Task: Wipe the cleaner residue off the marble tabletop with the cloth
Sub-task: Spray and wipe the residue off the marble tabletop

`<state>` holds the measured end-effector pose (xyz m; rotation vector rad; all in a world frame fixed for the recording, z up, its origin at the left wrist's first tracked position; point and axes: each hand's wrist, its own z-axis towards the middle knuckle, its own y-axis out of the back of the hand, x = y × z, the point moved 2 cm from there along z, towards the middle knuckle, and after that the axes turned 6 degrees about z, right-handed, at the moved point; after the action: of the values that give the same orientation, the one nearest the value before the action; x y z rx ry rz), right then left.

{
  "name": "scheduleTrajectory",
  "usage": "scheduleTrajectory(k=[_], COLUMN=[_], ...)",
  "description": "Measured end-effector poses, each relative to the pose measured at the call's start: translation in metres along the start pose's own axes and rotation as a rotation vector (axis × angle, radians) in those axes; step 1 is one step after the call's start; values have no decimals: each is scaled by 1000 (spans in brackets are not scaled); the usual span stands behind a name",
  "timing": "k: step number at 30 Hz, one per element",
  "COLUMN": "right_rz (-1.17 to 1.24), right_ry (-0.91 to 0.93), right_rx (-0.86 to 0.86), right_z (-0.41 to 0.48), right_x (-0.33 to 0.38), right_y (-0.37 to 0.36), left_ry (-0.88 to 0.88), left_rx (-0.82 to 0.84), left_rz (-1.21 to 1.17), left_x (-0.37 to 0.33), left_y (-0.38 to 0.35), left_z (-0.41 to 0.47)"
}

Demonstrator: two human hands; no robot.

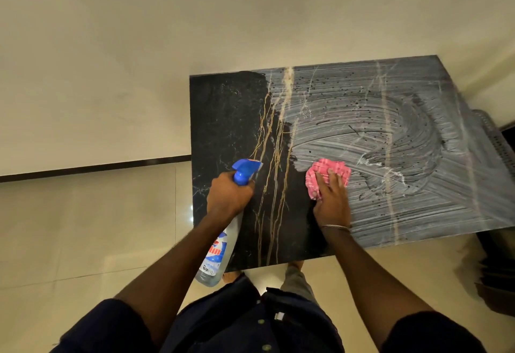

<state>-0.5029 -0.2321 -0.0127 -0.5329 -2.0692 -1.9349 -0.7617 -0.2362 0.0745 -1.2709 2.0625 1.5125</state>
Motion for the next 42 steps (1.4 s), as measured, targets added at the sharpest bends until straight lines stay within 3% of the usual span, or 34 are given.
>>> scheduleTrajectory(k=[4,9,12,14,17,20,24,27,31,34,36,42], right_rz=[101,130,114,82,55,0,-13,14,3,-4,-19,-39], right_ry=[-128,372,464,419,173,60,-29,104,448,588,564,226], right_rx=[-94,108,172,136,117,45,-3,85,277,328,267,114], right_z=[-7,-11,-5,1,21,45,53,42,29,32,38,86], right_x=[47,98,98,83,38,2,14,51,102,103,88,26], right_y=[-15,-38,-30,-24,-15,0,2,-6,-16,-24,-26,-4], left_ry=[36,31,37,45,57,67,84,102,94,92,92,96], left_rx=[12,-52,-55,-61,-60,-73,-87,-95,-110,-125,-129,-136], left_rz=[17,-22,-16,-8,-26,-43,-55,-72,-82,-96,-85,-62], left_x=[-2,-6,-7,-7,-9,-11,-11,-10,-16,-20,-23,-27], left_y=[-6,-5,-4,-4,-4,-6,-8,-8,-6,-1,3,13], left_z=[-1,-4,-1,2,6,8,10,10,11,14,18,32])
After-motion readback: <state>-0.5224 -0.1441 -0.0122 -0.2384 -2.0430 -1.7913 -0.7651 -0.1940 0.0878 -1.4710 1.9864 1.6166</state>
